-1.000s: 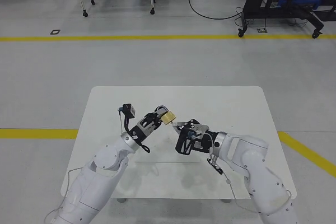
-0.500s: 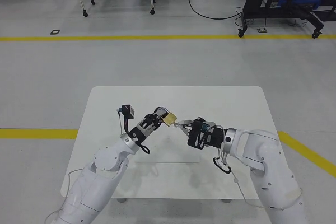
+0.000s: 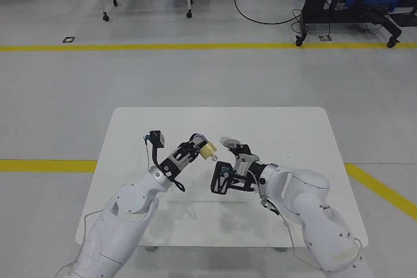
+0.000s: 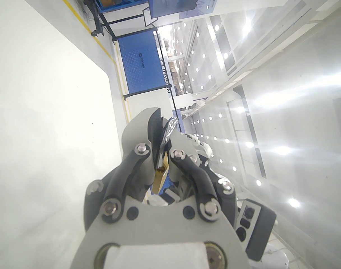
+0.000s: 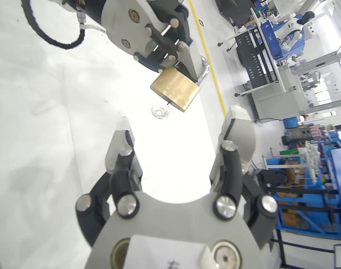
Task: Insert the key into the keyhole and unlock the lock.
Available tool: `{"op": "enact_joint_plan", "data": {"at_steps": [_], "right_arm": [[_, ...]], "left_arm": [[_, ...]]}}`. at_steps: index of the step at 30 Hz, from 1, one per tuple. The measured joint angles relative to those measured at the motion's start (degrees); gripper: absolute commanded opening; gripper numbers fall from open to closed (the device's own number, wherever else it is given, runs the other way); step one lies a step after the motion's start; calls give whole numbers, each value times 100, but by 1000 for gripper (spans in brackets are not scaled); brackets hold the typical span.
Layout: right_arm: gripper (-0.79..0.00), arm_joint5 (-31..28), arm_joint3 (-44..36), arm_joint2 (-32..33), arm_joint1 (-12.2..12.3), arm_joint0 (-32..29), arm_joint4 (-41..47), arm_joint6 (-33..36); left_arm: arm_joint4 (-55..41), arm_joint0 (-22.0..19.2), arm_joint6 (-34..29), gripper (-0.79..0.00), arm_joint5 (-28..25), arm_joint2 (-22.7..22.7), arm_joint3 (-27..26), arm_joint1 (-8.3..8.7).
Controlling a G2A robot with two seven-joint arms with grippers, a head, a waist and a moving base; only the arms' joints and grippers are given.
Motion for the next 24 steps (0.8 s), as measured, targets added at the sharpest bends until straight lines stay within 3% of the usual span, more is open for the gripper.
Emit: {"op": "enact_joint_plan", "data": {"at_steps": [9, 12, 24], "right_arm": [[-12, 336, 211, -310, -17, 74, -501, -273], [-372, 304, 305, -369, -25, 133, -523, -254], [-483, 259, 495, -465, -62, 292, -366, -139]], "left_arm": [[91, 24, -52, -785, 72, 5, -32, -16], [98, 12, -74, -785, 86, 5, -11, -23], [126, -9, -135, -785, 116, 0, 38, -50]]}}
